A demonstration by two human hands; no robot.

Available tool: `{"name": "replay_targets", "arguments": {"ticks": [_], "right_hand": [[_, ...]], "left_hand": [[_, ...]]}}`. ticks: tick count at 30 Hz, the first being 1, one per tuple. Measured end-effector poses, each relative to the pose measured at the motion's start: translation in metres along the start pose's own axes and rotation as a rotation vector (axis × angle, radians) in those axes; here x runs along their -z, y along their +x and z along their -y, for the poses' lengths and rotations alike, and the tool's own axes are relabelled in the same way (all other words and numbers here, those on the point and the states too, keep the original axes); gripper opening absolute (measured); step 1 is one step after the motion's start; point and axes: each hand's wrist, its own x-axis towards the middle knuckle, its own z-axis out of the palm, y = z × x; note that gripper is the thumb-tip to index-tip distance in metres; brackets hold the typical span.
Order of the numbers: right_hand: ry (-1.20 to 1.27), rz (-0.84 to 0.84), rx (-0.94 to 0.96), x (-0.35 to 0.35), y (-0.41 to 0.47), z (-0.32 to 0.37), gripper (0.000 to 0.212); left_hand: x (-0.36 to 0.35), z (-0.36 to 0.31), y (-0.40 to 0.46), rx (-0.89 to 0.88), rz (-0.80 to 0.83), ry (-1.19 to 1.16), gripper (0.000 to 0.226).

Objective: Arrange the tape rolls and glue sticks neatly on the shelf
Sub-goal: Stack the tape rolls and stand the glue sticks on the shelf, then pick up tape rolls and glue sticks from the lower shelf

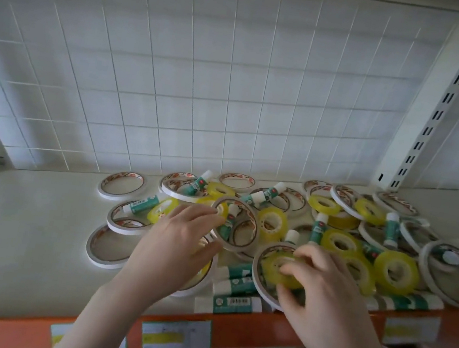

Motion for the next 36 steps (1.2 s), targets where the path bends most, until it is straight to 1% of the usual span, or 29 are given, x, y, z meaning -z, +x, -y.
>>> {"name": "replay_targets", "arguments": {"ticks": [3, 9, 12, 15, 17, 20, 24, 27, 29, 32, 36], "right_hand": [[0.033, 0.048, -0.061, -0.001, -0.002, -0.002, 0.024], [0.085, 0.045, -0.001, 0.002, 0.002, -0.004, 0.028], [0.089, 0.048, 0.013, 0.004, 0.004, -0.004, 0.031], [0.097, 0.035, 0.031, 0.007, 0.007, -0.003, 0.037], [0.097, 0.032, 0.036, 0.010, 0.008, -0.002, 0.037], [0.080, 0.014, 0.026, 0.009, 0.009, -0.002, 0.034], [0.127, 0.065, 0.024, 0.014, 0.010, -0.002, 0.025], [0.085, 0.055, 0.011, 0.013, 0.009, -0.003, 0.042], [0.121, 0.006, -0.034, 0.008, 0.008, -0.005, 0.049], [0.166, 0.008, -0.036, 0.009, 0.007, -0.006, 0.051], [0.142, 0.018, -0.030, 0.009, 0.007, -0.011, 0.053]], "left_hand": [[-0.007, -0.002, 0.006, -0.058, 0.046, 0.030, 0.031], [-0.010, -0.002, 0.014, -0.135, 0.043, 0.116, 0.036], [-0.007, -0.003, 0.019, -0.144, 0.067, 0.144, 0.028], [-0.002, -0.006, 0.025, -0.152, 0.128, 0.163, 0.015], [0.002, -0.010, 0.028, -0.149, 0.170, 0.181, 0.013], [0.000, -0.013, 0.032, -0.138, 0.199, 0.202, 0.019], [-0.005, -0.014, 0.036, -0.166, 0.201, 0.182, 0.025], [-0.006, -0.015, 0.035, -0.175, 0.207, 0.214, 0.020], [-0.008, -0.013, 0.037, -0.175, 0.167, 0.250, 0.012], [-0.008, -0.010, 0.034, -0.174, 0.045, 0.236, 0.010], [-0.001, -0.007, 0.029, -0.189, -0.096, 0.170, 0.021]]}}
